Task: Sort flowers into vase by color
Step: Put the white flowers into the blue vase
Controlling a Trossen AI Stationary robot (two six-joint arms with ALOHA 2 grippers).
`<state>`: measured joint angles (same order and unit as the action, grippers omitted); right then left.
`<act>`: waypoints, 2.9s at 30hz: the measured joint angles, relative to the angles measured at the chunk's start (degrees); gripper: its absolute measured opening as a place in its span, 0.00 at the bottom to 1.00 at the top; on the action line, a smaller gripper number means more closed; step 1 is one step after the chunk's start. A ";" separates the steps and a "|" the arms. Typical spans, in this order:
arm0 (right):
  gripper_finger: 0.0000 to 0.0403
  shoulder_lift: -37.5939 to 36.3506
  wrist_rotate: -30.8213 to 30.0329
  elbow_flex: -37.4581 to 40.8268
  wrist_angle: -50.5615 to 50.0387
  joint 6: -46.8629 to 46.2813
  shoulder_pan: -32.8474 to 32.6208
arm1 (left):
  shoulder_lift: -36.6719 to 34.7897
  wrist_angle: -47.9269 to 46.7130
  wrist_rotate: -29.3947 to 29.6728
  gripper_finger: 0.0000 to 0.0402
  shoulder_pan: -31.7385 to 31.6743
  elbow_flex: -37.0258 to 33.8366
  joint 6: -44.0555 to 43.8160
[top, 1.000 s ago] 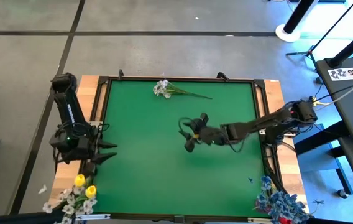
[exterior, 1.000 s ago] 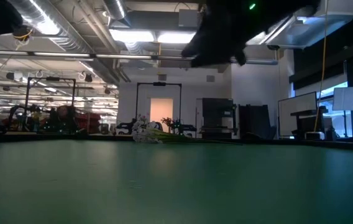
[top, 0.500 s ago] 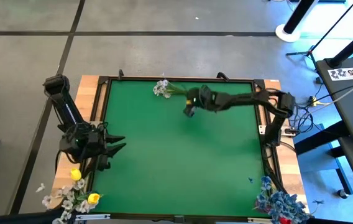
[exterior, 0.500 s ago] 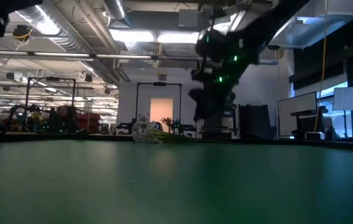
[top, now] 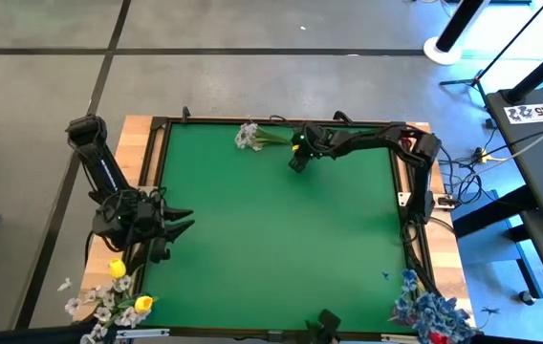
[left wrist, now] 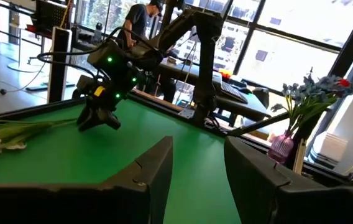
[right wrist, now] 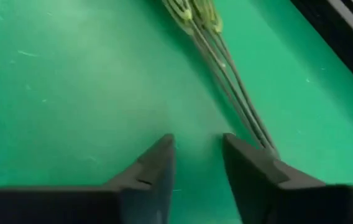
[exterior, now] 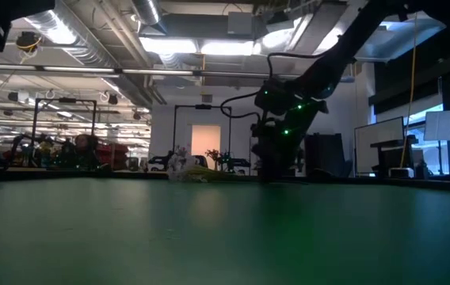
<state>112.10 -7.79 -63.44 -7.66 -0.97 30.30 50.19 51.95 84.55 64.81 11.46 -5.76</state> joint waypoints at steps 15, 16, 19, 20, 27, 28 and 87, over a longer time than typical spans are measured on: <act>0.01 -7.69 2.65 -4.01 2.19 -3.99 -8.70 | 0.00 -0.38 -12.47 0.35 -10.88 0.00 -4.35; 0.02 -8.99 2.55 -4.32 2.26 -4.51 -10.25 | -0.02 -0.36 -12.97 0.36 -11.58 0.00 -4.21; 0.01 -13.24 2.18 -4.40 5.10 -4.86 -15.42 | -0.02 -0.37 -15.92 0.40 -13.80 0.00 -3.91; 0.01 -14.66 2.10 -4.43 6.48 -4.85 -17.16 | -0.02 -0.42 -17.46 0.42 -14.62 0.00 -3.87; 0.01 -17.84 1.61 -4.51 19.32 -4.81 -29.82 | 0.00 -0.56 -24.28 0.52 -21.41 0.00 -1.15; 0.01 -17.89 1.60 -4.51 21.51 -4.81 -31.29 | 0.00 -0.55 -25.73 0.52 -22.41 0.00 -0.65; 0.42 -1.08 4.14 -4.29 -4.03 -1.18 6.63 | 4.68 -7.52 -42.70 0.51 -30.90 0.07 -14.78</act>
<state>111.02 -3.65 -67.72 -11.69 -2.15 36.93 54.87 44.43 41.85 33.91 11.53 -20.54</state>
